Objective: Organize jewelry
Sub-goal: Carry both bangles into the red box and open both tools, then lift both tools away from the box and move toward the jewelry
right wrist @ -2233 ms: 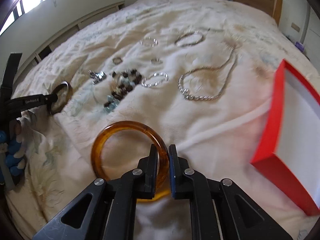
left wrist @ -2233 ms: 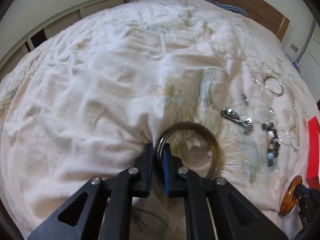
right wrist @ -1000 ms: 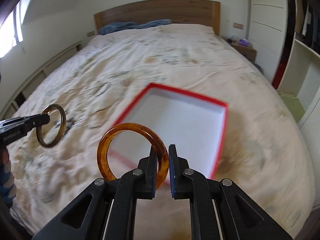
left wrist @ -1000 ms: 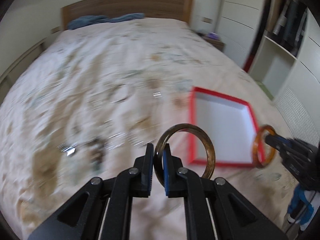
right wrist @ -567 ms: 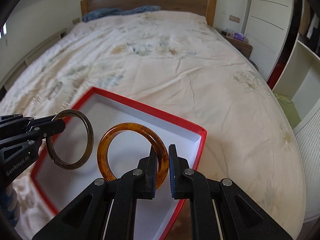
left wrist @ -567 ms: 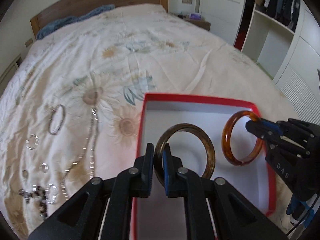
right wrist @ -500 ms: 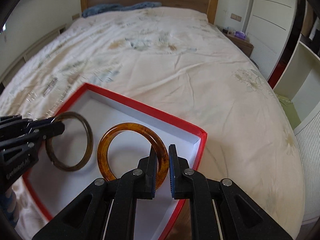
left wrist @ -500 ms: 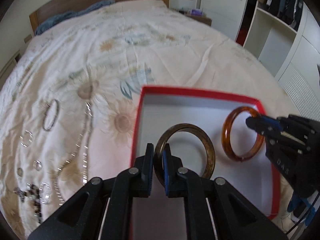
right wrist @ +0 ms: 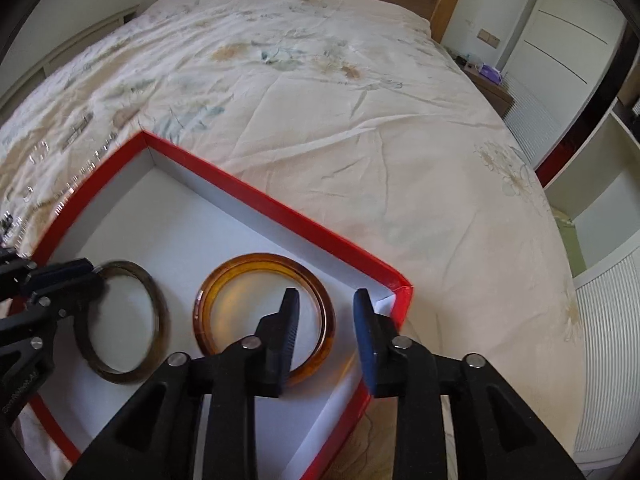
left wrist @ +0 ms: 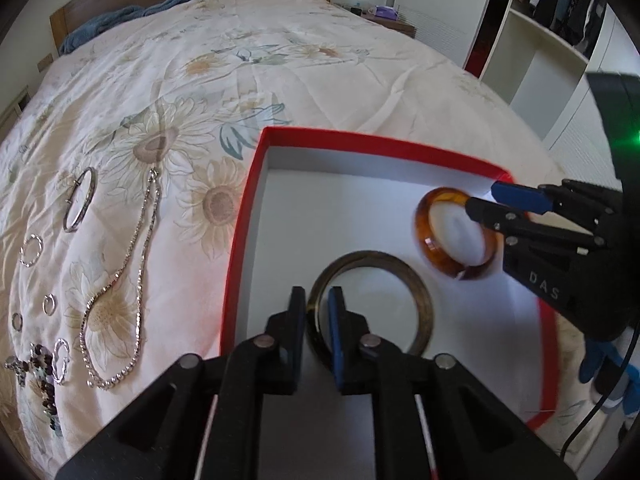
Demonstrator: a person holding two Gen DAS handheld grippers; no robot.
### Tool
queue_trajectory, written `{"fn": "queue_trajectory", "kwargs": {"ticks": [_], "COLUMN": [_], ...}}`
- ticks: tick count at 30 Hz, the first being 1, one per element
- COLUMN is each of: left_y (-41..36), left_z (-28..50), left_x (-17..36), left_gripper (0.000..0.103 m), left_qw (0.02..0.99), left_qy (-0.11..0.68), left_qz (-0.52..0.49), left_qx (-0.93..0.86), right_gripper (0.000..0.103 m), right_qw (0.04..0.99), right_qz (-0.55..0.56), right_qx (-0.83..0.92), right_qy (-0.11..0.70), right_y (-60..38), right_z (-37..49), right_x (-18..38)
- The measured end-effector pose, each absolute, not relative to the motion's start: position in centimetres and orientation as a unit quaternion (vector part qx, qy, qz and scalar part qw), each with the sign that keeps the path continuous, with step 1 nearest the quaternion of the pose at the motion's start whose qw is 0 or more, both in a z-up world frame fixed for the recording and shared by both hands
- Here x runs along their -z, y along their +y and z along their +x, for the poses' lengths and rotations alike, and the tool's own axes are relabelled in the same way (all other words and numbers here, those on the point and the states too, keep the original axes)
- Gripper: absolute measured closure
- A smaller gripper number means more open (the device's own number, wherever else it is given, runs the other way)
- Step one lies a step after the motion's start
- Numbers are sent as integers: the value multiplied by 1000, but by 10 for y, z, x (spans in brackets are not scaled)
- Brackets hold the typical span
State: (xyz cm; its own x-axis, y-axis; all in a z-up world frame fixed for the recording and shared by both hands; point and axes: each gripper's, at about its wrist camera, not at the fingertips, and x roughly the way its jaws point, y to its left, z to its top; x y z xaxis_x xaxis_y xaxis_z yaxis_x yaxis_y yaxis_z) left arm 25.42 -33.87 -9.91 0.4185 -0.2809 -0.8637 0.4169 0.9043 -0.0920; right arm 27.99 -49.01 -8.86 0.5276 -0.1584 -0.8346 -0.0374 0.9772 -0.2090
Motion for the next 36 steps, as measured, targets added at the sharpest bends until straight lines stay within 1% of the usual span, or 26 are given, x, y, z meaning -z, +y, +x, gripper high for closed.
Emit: {"fn": "queue_trajectory", "kwargs": {"ticks": [1,3,12,14,16,19,23,24,25,28,36], "left_y": [-337,-334,-285,-263,-238,-193,-137,-123,-109,-66,2], "left_z": [253,247,190,175,160,135,106,99,92,65,10], "left_x": [93,82,-10,-33,-56,-89,-122,-128,-134,-151,-175], "left_gripper": [82,79,79,79,79,79,79,79,77,66,66], "left_qw": [840,845,881,890,899,914,930,933,936,943,957], "left_qy": [495,485,417,404,389,365,340,334,329,316,281], "left_qz": [65,64,60,64,68,69,61,59,57,43,31], "left_qx": [211,214,215,204,189,163,127,119,111,93,59], "right_gripper": [66,65,64,62,58,57,57,57,57,57,54], "right_qw": [870,876,911,920,929,942,953,955,958,963,971], "right_qz": [-100,-93,-24,-19,-13,-13,-15,-16,-16,-16,-26], "right_qx": [38,43,48,44,37,27,11,7,1,-14,-62], "right_qy": [480,472,410,388,367,334,302,296,287,268,229], "right_y": [-490,-491,-478,-464,-452,-426,-395,-388,-378,-353,-293], "right_z": [276,266,190,167,146,114,82,74,64,40,-5], "right_x": [83,68,-20,-45,-68,-105,-135,-142,-149,-165,-194]}}
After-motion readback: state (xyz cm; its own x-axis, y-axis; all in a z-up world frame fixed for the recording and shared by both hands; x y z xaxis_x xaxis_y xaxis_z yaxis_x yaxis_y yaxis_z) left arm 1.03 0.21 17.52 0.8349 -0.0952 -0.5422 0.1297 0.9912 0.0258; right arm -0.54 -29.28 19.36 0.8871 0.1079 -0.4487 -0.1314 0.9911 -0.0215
